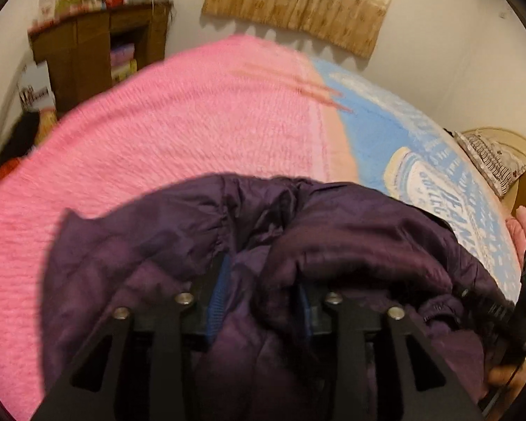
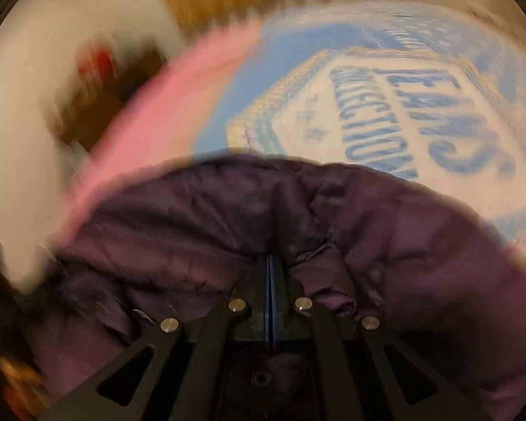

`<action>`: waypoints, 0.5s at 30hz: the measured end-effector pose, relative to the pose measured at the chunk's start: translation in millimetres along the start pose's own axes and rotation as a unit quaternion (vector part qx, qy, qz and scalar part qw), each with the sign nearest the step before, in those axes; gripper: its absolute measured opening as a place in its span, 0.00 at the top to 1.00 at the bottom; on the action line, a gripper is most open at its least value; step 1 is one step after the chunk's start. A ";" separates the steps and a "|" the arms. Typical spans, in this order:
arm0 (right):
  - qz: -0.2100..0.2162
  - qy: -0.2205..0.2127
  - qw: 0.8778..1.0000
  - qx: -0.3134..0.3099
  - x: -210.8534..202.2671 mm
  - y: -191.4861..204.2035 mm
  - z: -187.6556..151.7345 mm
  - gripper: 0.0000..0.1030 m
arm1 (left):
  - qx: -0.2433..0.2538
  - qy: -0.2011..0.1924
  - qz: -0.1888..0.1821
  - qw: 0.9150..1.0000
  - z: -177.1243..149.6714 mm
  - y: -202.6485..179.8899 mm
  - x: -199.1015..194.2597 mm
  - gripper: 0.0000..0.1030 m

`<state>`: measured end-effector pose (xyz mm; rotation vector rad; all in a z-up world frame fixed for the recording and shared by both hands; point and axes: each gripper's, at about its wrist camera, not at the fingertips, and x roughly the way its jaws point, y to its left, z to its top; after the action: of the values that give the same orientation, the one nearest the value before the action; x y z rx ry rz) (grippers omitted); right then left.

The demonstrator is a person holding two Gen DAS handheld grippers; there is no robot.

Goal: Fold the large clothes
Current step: 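Fold the hem up toward the collar with both grippers and release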

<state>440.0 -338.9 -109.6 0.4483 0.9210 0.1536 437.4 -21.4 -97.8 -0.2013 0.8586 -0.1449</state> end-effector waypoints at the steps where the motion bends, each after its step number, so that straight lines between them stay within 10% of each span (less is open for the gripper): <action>1: 0.026 0.002 0.999 0.028 -3.1 -11.2 1.5 1.00 | 0.007 -0.017 0.012 1.000 -1.3 -1.2 -12.2 0.51; 8: 0.058 0.003 0.997 0.047 -0.7 -25.0 2.9 1.00 | 0.034 -0.115 0.024 0.992 37.4 -41.3 -61.2 0.28; 15: 0.030 -0.003 0.999 0.018 -2.5 -9.0 -3.4 1.00 | 0.063 -0.028 0.129 0.989 39.9 -62.4 12.6 0.36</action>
<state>435.2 -346.7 -113.4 0.5103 0.9064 0.1903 473.2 -79.9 -67.1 0.0254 0.8094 0.0489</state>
